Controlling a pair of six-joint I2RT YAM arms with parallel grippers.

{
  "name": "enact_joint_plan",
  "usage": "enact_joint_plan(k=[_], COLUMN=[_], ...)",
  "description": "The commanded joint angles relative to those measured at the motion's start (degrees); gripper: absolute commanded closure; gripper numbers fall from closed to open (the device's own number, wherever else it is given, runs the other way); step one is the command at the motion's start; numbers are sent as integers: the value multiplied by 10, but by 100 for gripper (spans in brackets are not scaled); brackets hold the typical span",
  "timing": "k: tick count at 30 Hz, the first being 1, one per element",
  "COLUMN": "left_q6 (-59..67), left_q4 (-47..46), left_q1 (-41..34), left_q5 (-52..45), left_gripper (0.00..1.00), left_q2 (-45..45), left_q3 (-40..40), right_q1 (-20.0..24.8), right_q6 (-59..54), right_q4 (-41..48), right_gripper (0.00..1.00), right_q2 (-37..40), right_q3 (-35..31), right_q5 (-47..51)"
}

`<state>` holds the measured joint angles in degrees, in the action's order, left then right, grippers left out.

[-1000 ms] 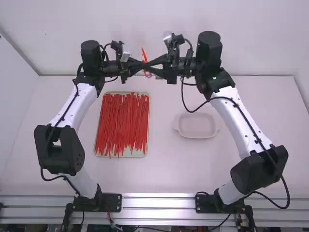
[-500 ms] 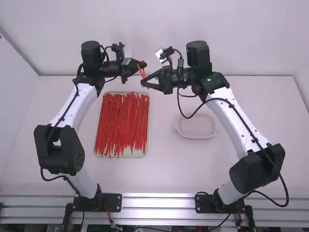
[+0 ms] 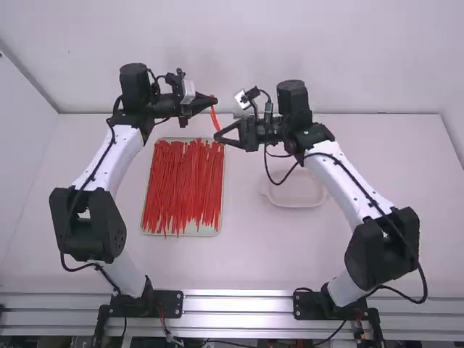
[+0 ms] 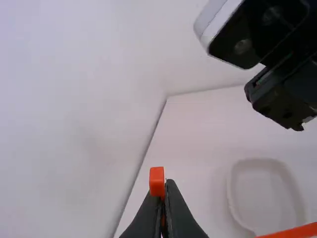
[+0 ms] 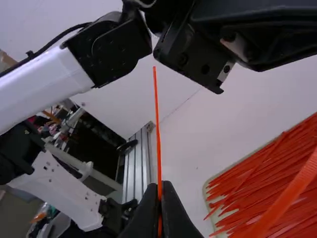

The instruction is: Fasten the cable tie

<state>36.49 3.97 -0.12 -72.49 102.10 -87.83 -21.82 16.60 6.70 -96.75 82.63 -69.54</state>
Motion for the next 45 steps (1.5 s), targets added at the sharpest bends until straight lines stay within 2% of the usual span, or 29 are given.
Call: enact_joint_plan(k=[1,12,23,31,39,45], left_q6=[95,78,79,79,50,53], left_q4=[-4,68,128,158,177,180], left_q1=[5,5,-2,-18,-41,-33], left_q5=[-16,-17,-64,-52,16,10], left_gripper=[98,98,98,98,98,98], left_q2=[4,4,4,4,4,4], left_q3=[-15,-15,-15,-15,-15,-15], right_q1=[1,0,14,16,17,17], right_q6=[16,42,76,76,76,74], right_q4=[-1,-9,-63,-65,-64,-63], right_gripper=[100,100,100,100,100,100], right_q2=[6,6,6,6,6,6], right_q3=[-2,-2,-2,-2,-2,-2], right_q5=[-16,73,85,107,109,106])
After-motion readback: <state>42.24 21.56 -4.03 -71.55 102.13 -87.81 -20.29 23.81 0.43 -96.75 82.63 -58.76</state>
